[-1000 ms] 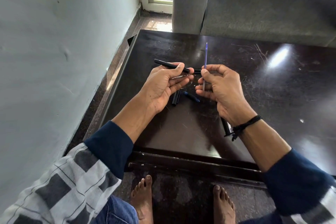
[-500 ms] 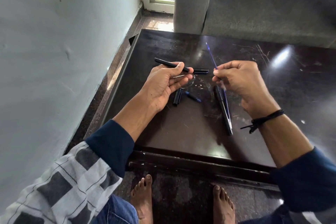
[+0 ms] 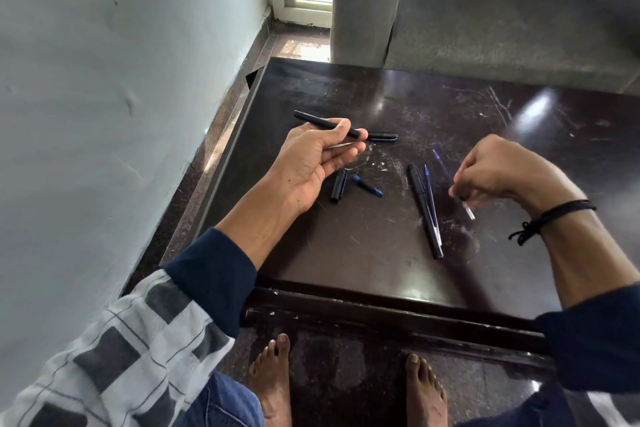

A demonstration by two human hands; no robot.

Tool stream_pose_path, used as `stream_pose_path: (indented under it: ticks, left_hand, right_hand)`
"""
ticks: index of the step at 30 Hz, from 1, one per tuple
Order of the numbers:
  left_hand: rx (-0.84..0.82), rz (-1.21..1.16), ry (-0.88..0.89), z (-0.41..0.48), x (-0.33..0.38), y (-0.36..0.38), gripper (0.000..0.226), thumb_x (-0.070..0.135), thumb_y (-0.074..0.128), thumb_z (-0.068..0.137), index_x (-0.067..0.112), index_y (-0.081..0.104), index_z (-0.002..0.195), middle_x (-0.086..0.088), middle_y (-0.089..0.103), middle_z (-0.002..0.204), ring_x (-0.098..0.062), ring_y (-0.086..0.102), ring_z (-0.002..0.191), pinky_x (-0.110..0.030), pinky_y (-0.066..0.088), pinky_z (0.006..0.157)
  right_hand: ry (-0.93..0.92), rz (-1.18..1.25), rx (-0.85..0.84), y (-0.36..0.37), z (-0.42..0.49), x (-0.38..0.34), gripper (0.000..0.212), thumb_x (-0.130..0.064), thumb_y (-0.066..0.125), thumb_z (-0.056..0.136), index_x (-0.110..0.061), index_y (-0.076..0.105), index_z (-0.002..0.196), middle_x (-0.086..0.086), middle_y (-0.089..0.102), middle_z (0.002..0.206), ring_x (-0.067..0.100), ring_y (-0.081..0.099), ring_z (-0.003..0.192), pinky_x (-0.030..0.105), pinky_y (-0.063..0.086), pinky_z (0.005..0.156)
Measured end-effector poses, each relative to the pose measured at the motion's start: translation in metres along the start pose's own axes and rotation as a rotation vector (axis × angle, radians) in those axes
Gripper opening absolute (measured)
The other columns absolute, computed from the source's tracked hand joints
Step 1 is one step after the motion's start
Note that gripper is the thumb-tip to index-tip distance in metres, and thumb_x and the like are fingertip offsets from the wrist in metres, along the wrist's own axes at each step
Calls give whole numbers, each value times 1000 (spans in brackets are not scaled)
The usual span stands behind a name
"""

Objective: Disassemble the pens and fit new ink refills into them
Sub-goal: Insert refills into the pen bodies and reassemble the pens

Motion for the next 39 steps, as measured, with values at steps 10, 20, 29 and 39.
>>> stream_pose_path:
  ticks: [10, 20, 29, 39]
  left_hand:
    - [45, -42, 64, 8, 25, -20, 14, 10, 67, 94, 2, 68, 105, -19, 77, 103, -27, 76, 95, -26, 60, 77]
    - [193, -73, 169, 3, 51, -56, 5, 14, 66, 96, 9, 67, 94, -12, 78, 91, -21, 76, 87, -23, 58, 74]
    - [159, -37, 165, 5, 43, -45, 7, 14, 67, 95, 7, 68, 94, -13, 78, 90, -23, 76, 86, -24, 59, 73]
    - [140, -43, 160, 10, 40, -42, 10, 15, 69, 93, 7, 66, 99, -13, 78, 91, -23, 76, 87, -23, 58, 71]
  right_hand:
    - [-123, -54, 52, -1, -8, -27, 22, -31, 84, 84, -13, 75, 73, 2, 74, 59, 17, 74, 57, 30, 57, 62]
    - [-836, -230, 130, 89, -94, -163, 28, -29, 61, 97, -32, 72, 123, -5, 68, 113, 22, 66, 108, 37, 53, 90]
    - [-1026, -388, 65, 139, -115, -174, 46, -31, 49, 105, -39, 48, 151, -5, 53, 118, 20, 55, 106, 37, 50, 92]
    - [-987, -334, 173, 117, -110, -170, 28, -16, 54, 98, -26, 63, 123, -1, 58, 114, 28, 64, 92, 46, 55, 69]
Point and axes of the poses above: each hand's wrist, its own z-axis towards the middle knuckle, its own y-axis out of the palm, x = y × z, the point moved 10 cm from there along z, towards the middle knuckle
